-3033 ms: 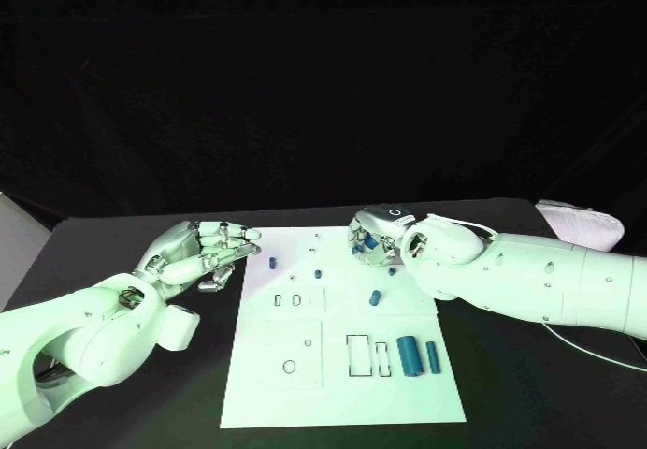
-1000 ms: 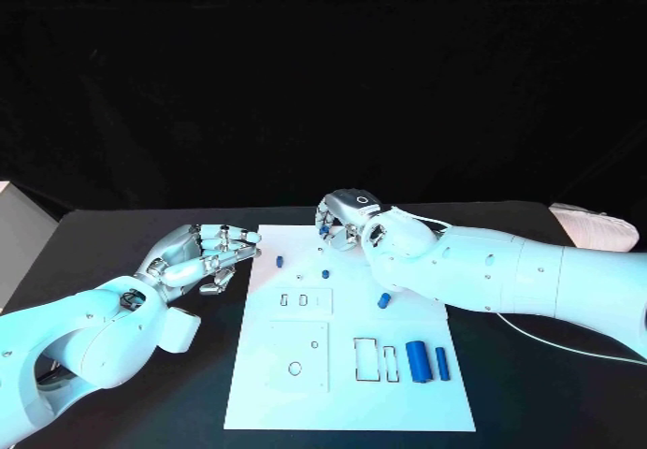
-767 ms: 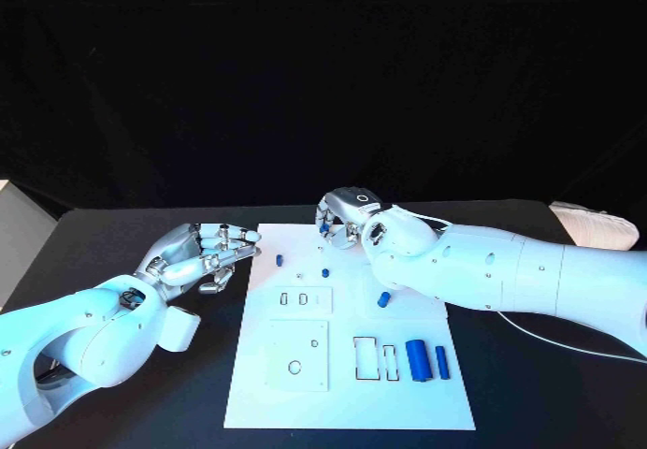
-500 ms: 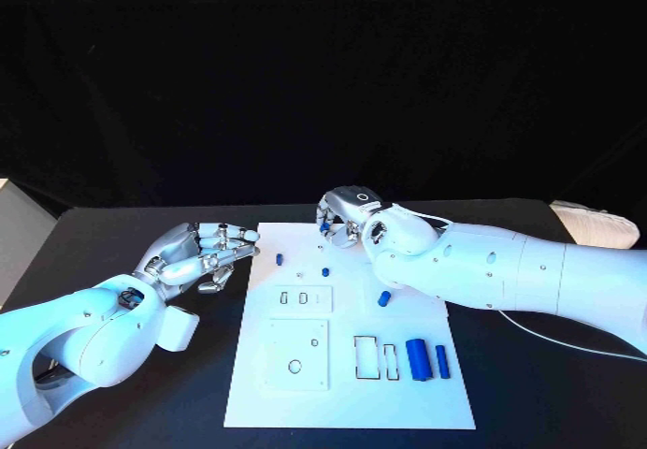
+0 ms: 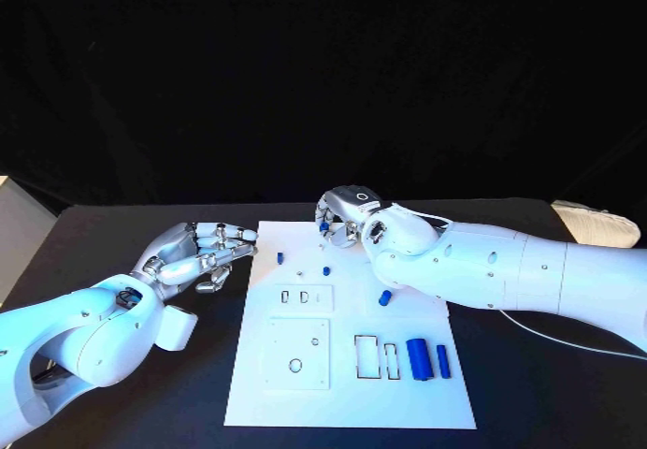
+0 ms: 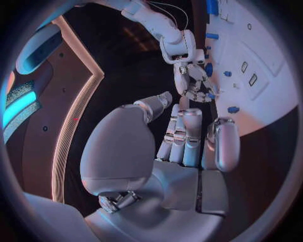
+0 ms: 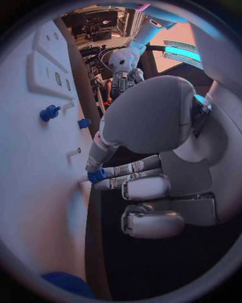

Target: Assemble the parts on the task board

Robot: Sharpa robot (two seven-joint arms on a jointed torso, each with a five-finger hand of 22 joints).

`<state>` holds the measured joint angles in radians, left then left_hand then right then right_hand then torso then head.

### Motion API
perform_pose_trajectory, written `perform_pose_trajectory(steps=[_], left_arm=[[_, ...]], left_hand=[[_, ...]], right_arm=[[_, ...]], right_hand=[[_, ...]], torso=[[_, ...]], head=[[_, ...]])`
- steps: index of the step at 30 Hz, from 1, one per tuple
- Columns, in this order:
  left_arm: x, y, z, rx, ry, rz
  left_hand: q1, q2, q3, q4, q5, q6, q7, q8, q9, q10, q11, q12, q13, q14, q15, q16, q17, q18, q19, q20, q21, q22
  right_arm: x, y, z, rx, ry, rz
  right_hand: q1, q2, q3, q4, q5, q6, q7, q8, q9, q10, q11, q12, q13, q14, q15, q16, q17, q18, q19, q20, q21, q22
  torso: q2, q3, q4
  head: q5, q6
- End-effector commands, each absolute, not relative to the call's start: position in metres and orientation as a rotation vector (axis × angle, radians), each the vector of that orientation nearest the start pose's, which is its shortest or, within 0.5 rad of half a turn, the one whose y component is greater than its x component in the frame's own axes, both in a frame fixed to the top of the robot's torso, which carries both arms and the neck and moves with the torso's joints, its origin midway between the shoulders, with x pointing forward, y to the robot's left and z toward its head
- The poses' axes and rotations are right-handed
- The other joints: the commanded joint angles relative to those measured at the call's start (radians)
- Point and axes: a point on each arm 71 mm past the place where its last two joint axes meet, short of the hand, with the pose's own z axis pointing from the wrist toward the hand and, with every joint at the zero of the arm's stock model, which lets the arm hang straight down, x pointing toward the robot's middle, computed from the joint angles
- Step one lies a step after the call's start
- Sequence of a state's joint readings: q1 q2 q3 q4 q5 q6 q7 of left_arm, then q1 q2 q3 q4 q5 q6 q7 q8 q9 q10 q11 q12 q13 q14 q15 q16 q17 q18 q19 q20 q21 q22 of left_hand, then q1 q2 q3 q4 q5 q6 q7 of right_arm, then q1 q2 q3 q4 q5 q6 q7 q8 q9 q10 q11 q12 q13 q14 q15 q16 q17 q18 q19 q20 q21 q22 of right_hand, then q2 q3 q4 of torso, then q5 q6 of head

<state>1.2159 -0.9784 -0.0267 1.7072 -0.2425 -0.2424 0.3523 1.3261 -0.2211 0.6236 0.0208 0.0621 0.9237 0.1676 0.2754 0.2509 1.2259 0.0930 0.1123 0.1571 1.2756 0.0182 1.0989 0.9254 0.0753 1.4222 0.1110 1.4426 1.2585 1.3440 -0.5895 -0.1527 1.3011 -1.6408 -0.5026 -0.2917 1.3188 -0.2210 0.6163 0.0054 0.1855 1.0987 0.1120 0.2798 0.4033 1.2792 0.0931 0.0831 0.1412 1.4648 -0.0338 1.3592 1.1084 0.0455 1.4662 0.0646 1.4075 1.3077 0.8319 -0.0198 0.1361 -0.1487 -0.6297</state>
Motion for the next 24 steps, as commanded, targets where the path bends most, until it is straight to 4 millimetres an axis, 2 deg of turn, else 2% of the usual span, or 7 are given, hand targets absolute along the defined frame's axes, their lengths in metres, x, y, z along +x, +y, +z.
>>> perform_pose_trajectory(steps=[1, 24], left_arm=[[0.4525, 0.2097, -0.1484, -0.807, 1.542, -1.611], [0.4532, 0.2108, -0.1487, -0.808, 1.542, -1.608]], left_hand=[[0.0, 0.011, -0.001, -0.006, -0.006, -0.006, -0.001, -0.004, 0.001, -0.008, 0.0, 0.005, 0.001, -0.006, 0.0, -0.004, 0.001, -0.013, -0.007, 0.0, -0.004, 0.0], [0.0, 0.011, -0.001, -0.006, -0.006, -0.006, -0.001, -0.004, 0.001, -0.008, 0.0, 0.005, 0.001, -0.006, 0.0, -0.004, 0.001, -0.013, -0.007, 0.0, -0.004, 0.0]], right_arm=[[0.5356, -0.1435, -0.1545, -0.257, 1.444, 0.402], [0.5328, -0.1465, -0.153, -0.262, 1.424, 0.382]], right_hand=[[0.027, 0.032, 0.003, -0.002, 0.0, 0.008, -0.001, 0.004, 0.001, 0.058, -0.056, 0.005, 0.015, 0.028, -0.007, 0.004, 0.0, 0.005, 0.019, -0.004, 0.004, 0.021], [0.023, 0.03, 0.001, -0.002, -0.004, 0.007, -0.002, 0.006, 0.005, 0.058, -0.056, 0.003, 0.017, 0.028, -0.007, 0.005, 0.002, 0.005, 0.02, -0.003, 0.005, 0.023]], torso=[[0.002, -0.0013, 0.0024], [0.006, -0.0023, 0.0064]], head=[[-0.002, 0.0], [-0.005, 0.001]])
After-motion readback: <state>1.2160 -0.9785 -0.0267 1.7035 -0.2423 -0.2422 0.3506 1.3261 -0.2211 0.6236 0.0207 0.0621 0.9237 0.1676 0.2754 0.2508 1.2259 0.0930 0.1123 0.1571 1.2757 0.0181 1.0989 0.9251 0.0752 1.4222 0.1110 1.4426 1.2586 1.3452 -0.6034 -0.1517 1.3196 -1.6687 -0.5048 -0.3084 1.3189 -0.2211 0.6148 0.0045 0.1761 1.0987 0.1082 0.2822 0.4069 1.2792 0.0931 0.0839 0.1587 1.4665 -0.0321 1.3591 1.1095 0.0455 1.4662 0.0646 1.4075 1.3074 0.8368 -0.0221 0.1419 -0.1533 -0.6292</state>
